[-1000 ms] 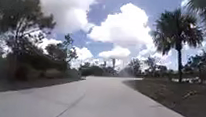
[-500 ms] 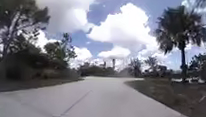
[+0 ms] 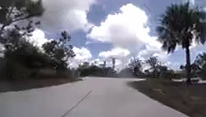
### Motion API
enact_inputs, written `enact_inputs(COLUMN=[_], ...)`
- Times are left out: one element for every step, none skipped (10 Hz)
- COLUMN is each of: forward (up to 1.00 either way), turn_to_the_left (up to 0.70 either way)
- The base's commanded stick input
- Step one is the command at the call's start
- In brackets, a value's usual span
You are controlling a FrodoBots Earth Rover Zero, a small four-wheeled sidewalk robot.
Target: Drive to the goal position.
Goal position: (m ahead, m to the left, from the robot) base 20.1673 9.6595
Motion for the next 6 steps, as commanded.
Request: enact_inputs(forward=[0.85, 0.85, 0.85, 0.85, 0.85, 0.85], turn_to_the_left=[0.0, 0.0, 0.0, 0.0, -0.05, -0.32])
